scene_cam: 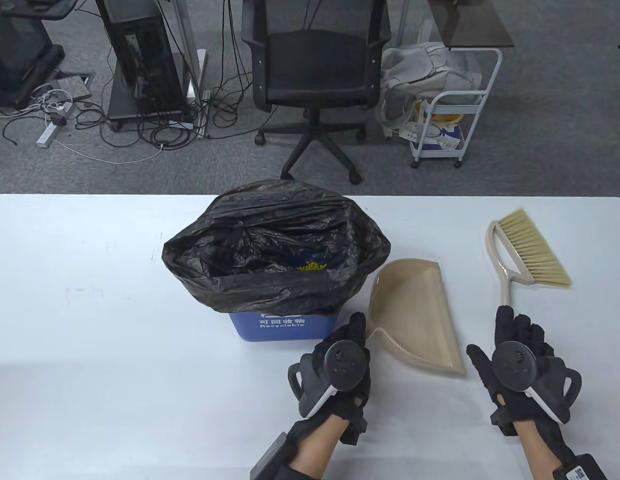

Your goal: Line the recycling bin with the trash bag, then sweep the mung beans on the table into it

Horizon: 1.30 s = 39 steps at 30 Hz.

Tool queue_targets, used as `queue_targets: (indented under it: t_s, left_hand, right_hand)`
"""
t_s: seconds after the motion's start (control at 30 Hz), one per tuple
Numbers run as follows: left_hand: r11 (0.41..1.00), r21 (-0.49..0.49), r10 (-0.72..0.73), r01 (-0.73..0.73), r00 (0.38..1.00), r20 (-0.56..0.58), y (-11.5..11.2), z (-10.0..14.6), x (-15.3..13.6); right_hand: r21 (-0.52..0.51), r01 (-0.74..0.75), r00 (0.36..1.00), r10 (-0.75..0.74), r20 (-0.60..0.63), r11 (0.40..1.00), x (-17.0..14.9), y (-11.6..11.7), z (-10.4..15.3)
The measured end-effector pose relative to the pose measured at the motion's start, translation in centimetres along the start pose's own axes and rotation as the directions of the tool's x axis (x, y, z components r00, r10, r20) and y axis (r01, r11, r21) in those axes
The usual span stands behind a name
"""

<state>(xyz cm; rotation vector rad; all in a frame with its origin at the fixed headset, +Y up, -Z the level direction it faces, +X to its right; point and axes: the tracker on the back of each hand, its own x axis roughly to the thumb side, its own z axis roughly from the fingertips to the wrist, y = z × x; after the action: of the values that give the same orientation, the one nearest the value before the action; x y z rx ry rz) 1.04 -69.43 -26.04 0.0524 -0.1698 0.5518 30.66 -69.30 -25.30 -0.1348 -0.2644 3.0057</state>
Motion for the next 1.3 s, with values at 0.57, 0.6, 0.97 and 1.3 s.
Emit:
queue_targets:
  t_s: [0.57,0.6,0.97,1.3]
  left_hand:
    - [0.997,0.021,-0.079,0.080,0.996,-0.043,-2.9,-4.1,2.4]
    - [0.996,0.022,-0.081,0.082,0.995,-0.050,-3.0,-4.2,2.4]
    - [0.992,-0.042,-0.125,0.122,0.989,-0.080,-4.9,-5.6,1.6]
    - [0.991,-0.066,-0.124,0.120,0.989,-0.075,-6.3,-5.7,0.7]
  right_hand:
    - [-0.027,0.050,0.999,-0.050,0.013,0.998,-0.2,-0.8,0.4]
    - [-0.026,0.050,0.999,-0.050,0.013,0.998,-0.2,-0.8,0.4]
    - [-0.014,0.042,0.999,-0.042,0.019,0.999,0.1,-0.7,0.4]
    - [0.000,0.042,0.999,-0.042,0.021,0.999,0.3,-0.6,0.4]
